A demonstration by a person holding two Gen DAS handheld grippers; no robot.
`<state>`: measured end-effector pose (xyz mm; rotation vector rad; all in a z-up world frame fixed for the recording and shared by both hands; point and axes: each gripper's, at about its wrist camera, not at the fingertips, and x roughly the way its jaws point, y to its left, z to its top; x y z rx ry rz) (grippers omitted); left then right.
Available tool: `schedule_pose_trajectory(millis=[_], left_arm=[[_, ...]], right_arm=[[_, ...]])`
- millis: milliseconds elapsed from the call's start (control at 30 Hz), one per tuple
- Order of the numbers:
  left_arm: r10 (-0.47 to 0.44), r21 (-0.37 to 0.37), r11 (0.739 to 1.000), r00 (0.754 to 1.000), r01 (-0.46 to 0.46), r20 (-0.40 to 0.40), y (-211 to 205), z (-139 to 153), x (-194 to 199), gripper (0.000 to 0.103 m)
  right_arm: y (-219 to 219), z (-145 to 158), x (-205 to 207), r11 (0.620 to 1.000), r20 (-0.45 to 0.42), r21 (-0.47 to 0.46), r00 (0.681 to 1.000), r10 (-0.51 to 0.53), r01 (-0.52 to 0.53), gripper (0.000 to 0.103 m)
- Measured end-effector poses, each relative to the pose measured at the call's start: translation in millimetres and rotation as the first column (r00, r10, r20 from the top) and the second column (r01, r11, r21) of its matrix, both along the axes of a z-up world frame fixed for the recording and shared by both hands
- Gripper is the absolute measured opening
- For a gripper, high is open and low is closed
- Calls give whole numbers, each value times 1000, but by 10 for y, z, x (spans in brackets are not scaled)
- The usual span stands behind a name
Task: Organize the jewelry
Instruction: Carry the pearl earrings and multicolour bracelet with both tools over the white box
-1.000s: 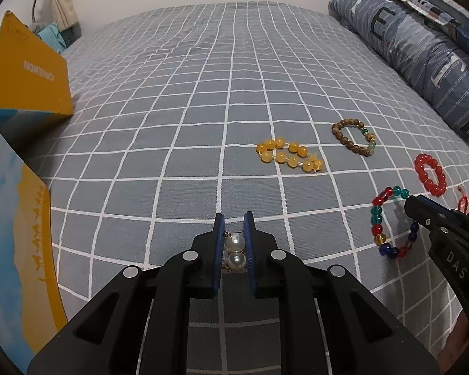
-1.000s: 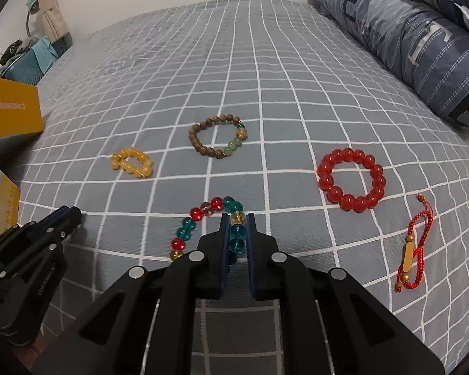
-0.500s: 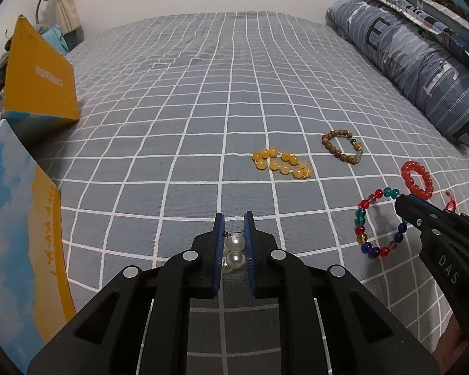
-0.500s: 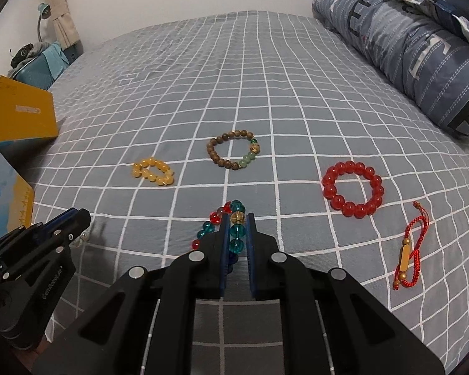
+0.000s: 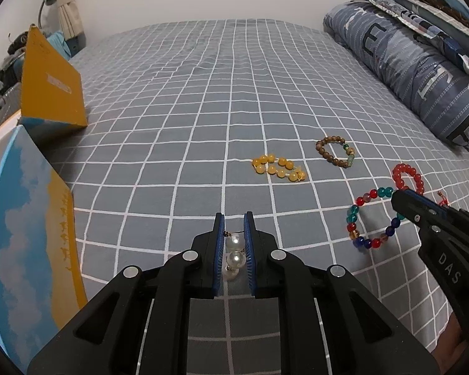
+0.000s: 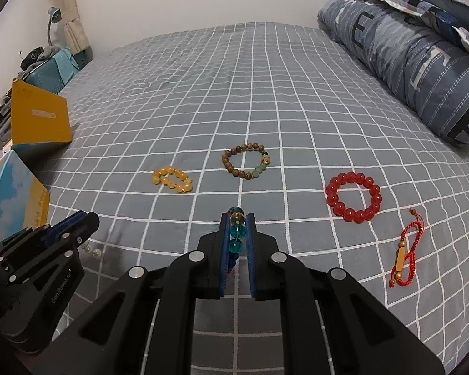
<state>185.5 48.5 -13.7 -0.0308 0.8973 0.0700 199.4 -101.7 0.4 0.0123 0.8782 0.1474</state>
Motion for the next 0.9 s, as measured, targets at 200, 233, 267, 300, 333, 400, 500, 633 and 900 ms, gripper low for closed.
schedule_pose_trajectory(millis=[200, 233, 267, 300, 333, 400, 500, 633, 900], left_arm=[[-5, 7, 1000, 1000, 5, 10, 14, 81, -95, 12], [-5, 8, 1000, 1000, 5, 12, 17, 97, -111, 12], [-4, 10, 1000, 1000, 4, 15, 20, 118, -133, 12], [-4, 11, 1000, 1000, 4, 17, 28, 131, -147, 12], [-3, 11, 1000, 1000, 3, 19, 36, 151, -163, 12], [0, 12, 1000, 1000, 0, 24, 48, 195, -199, 12], [3, 16, 1000, 999, -3, 35, 66, 257, -252, 12], [9, 15, 1000, 999, -10, 47, 102, 343, -318, 12], [26, 14, 1000, 997, -27, 76, 185, 540, -476, 12]], right_arm=[[10, 92, -69, 1000, 13, 3, 1000, -1, 1, 9], [16, 113, -85, 1000, 17, 4, 1000, -1, 1, 9], [19, 132, -99, 1000, 19, 4, 1000, 0, 0, 9], [16, 145, -112, 1000, 22, 4, 1000, 1, -1, 9], [17, 163, -122, 1000, 24, 4, 1000, 1, -2, 9], [20, 195, -144, 1000, 28, 5, 1000, 3, -3, 9], [31, 250, -196, 1000, 38, 6, 999, 6, -6, 9], [52, 306, -251, 1000, 46, 0, 999, 9, -9, 9], [112, 466, -377, 1000, 66, -19, 998, 16, -15, 9]])
